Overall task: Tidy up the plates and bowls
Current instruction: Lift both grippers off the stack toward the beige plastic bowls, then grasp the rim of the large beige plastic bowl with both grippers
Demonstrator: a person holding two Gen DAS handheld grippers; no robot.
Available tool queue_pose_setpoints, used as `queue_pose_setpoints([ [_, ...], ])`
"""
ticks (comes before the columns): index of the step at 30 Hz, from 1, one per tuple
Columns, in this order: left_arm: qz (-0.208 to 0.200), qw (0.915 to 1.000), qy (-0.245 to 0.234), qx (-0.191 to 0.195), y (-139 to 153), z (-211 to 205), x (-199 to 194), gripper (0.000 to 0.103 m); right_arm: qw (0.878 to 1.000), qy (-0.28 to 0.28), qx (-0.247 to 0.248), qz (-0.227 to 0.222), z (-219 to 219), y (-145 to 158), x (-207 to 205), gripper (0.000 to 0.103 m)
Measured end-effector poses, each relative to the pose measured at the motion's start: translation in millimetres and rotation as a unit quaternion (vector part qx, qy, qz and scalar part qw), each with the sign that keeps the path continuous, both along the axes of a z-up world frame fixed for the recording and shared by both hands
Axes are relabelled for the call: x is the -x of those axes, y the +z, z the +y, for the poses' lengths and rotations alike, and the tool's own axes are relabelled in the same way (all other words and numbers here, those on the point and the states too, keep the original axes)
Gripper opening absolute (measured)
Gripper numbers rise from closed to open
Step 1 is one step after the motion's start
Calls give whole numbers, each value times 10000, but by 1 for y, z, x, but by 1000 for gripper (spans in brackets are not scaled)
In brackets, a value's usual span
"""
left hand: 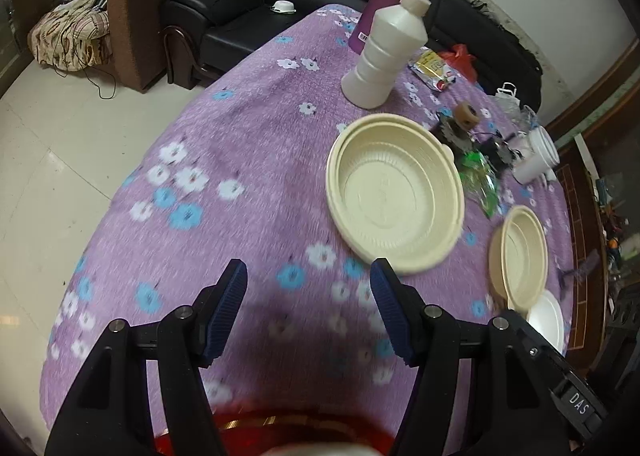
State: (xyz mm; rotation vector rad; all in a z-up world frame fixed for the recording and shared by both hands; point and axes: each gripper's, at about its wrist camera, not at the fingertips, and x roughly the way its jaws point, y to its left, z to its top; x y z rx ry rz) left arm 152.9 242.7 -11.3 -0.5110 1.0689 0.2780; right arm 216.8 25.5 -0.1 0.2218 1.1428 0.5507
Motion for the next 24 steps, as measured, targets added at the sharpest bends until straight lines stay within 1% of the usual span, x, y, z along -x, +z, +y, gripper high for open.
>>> queue_pose_setpoints([
  [7,187,9998,-114,-38,-22,-4,-45,63,9995,-205,158,193,19,-22,-49,50],
  [13,364,9993,-88,-79,-42,-2,-67,63,9988,-292,276,267,36,-36,-75,45],
  [15,416,9991,-66,-97,-48,-1,-71,63,9985,-307,301,330,41,-44,-81,45],
  [17,484,9988,-60,-88,-54,-2,-75,63,9981,-320,366,370,46,-52,-85,43],
  [18,513,9986,-81,-113,-57,-2,-76,61,9980,-322,392,386,48,-54,-86,37],
  [19,556,9979,-135,-294,-58,-4,-77,54,9976,-325,446,425,49,-58,-87,22],
  [20,589,9971,-185,-450,-57,-7,-78,30,9975,-307,453,454,50,-61,-87,13],
  [21,576,9962,-364,-548,-56,-11,-78,17,9975,-300,449,463,50,-61,-86,11],
  [22,561,9956,-487,-568,-54,-16,-76,14,9979,-278,382,433,49,-59,-83,11],
  [24,489,9943,-571,-756,-46,-25,-68,14,9981,-314,400,343,46,-55,-75,11],
])
